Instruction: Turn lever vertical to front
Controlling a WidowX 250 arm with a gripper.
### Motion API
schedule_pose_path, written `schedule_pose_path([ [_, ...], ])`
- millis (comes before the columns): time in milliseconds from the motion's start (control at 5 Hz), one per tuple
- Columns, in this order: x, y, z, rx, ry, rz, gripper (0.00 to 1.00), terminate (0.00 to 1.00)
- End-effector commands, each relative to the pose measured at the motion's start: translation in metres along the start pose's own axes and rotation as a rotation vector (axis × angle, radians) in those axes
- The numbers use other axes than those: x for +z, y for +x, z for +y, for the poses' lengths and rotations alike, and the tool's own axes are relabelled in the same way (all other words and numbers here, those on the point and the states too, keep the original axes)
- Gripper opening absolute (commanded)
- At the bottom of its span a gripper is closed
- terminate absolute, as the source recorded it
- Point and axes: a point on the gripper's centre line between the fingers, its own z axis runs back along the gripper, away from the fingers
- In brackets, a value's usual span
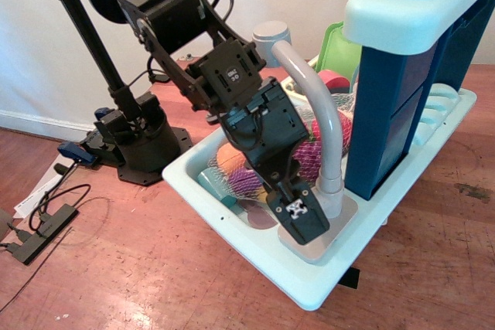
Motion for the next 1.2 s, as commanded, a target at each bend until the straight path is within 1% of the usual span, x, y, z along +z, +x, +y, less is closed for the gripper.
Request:
schedule_pose_path([
  [0,0.019,0.01,0.005,0.032,-0.063,-0.052,1.0,0.0],
  [200,0.014,0.011,0.013,0.04,-0.061,-0.057,1.0,0.0],
  [400,0.001,0.014,0.019,0.064,-0.049,-0.069,1.0,0.0],
  [800,-0.033,0.025,0.024,0.085,-0.066,-0.06,1.0,0.0],
  [1000,-0.026,0.015,0.04,0.1,-0.053,-0.055,1.0,0.0],
])
